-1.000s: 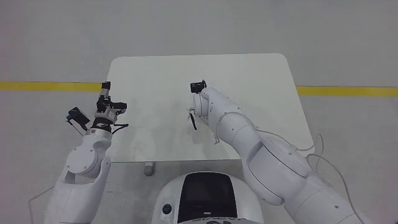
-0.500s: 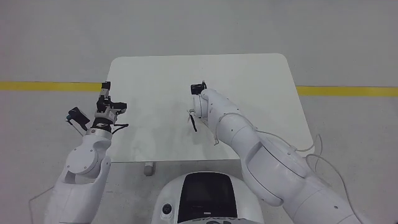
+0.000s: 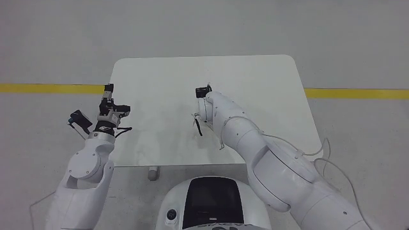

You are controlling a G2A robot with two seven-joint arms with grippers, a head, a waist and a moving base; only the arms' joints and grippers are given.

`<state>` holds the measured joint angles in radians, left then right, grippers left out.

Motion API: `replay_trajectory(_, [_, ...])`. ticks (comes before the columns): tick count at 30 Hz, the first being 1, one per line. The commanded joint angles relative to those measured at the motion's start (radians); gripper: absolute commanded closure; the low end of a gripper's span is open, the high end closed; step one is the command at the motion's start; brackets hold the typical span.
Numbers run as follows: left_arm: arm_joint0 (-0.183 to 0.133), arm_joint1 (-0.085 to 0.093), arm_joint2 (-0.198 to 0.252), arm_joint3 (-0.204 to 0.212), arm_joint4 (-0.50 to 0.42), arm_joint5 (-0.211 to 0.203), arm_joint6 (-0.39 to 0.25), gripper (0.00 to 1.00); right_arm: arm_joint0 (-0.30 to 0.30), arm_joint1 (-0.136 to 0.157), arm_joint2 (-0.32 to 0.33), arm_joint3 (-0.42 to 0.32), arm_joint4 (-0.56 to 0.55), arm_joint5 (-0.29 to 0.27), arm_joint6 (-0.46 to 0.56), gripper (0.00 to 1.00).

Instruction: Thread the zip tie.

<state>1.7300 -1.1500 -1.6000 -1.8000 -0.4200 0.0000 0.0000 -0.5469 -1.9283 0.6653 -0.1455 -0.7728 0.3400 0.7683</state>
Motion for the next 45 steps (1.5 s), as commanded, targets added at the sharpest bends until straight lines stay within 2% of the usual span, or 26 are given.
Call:
replay_trajectory(1, [0.0,0.0,0.0,0.0,0.0,0.0,0.0,0.0,0.0,-0.001,0.002,0.0,-0.003,0.0,0.003,0.94])
replay_trajectory(17, [0.0,0.0,0.0,0.0,0.0,0.0,0.0,0.0,-0.003,-0.004,0.013,0.007,-0.025,0.0,0.014,0.89])
replay_trajectory(30, [0.0,0.0,0.0,0.0,0.0,0.0,0.0,0.0,-0.008,-0.005,0.028,0.006,-0.029,0.0,0.007,0.89])
replay_trajectory(40, [0.0,0.0,0.0,0.0,0.0,0.0,0.0,0.0,-0.014,-0.007,0.035,0.011,-0.041,0.0,0.015,0.92])
replay_trajectory(45, [0.0,0.0,0.0,0.0,0.0,0.0,0.0,0.0,-0.014,-0.007,0.04,0.014,-0.044,0.0,0.016,1.0])
